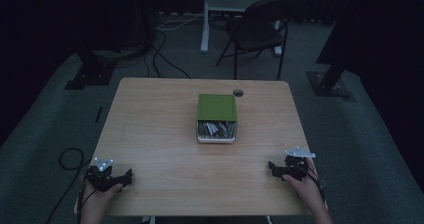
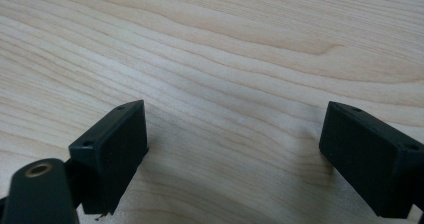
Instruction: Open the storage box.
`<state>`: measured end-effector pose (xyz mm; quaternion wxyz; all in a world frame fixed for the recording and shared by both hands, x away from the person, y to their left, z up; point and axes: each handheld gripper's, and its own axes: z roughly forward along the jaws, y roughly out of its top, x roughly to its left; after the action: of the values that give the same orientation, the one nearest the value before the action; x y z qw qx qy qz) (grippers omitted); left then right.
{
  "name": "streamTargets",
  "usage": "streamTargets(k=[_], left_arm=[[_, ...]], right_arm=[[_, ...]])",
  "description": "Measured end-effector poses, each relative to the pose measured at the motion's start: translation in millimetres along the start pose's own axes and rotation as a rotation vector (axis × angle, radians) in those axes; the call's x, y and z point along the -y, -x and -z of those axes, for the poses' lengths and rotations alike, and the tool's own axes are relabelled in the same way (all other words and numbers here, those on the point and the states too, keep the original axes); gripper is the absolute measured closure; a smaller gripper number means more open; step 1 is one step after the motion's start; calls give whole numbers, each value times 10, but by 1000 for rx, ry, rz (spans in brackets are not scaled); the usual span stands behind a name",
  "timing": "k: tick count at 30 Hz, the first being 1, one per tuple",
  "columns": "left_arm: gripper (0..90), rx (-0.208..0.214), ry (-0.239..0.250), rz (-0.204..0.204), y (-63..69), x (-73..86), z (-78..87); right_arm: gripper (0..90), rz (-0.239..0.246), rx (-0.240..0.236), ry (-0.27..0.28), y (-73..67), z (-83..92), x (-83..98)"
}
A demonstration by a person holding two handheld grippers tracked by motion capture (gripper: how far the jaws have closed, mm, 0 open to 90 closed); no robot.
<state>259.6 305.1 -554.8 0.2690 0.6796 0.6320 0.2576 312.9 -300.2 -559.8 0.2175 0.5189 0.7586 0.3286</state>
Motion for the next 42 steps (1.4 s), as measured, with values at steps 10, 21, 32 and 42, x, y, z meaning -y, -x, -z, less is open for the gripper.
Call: streamTargets(k=[10, 21, 32, 42], left_arm=[[28, -11, -3, 10, 13, 5, 8], [28, -4, 8, -37, 47, -8, -1], [32, -11, 37, -141, 198, -45, 10], [32, 28, 63, -217, 394, -162, -20]], right_arm=[[115, 4, -4, 0, 3, -5, -5], [114, 4, -4, -1, 5, -10, -10], [114, 4, -5, -1, 5, -15, -15], [114, 4, -5, -1, 5, -15, -15]])
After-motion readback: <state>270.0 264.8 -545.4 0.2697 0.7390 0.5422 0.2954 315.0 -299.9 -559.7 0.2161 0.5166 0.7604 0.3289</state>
